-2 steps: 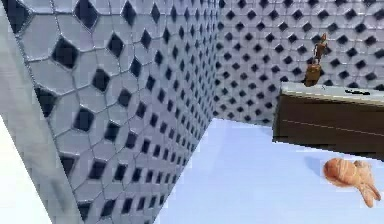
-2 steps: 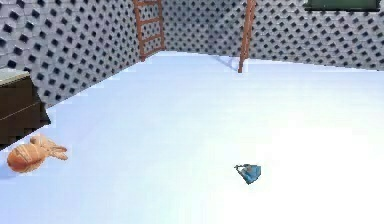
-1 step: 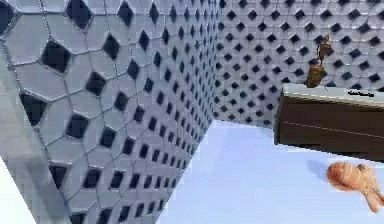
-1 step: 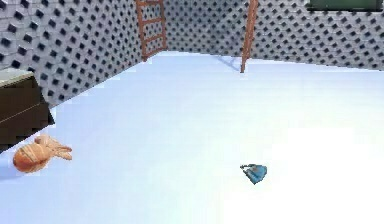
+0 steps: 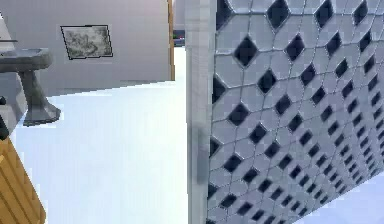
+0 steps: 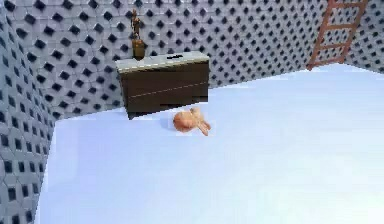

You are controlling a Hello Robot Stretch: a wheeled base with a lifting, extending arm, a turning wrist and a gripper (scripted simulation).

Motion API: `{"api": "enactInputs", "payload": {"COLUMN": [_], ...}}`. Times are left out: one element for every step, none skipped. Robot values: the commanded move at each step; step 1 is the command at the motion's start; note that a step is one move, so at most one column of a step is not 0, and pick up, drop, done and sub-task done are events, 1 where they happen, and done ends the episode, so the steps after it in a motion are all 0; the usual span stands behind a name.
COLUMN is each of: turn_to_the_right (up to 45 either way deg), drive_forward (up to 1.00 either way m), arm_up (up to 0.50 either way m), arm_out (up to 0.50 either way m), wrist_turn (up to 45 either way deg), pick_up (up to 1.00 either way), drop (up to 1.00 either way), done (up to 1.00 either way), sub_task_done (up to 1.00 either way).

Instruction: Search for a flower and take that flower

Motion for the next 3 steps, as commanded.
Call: {"api": "enactInputs", "payload": {"turn_to_the_right": [-24.0,0.0,-3.0], "drive_forward": [0.00,0.75,0.00], "arm_up": [0.00,0.00,0.00], "arm_out": [0.00,0.00,0.00], "wrist_turn": [0.0,0.0,0.0], "pick_up": [0.00,0.00,0.00], "drop": [0.00,0.00,0.00], "done": [0.00,0.00,0.00], "sub_task_done": [0.00,0.00,0.00]}}
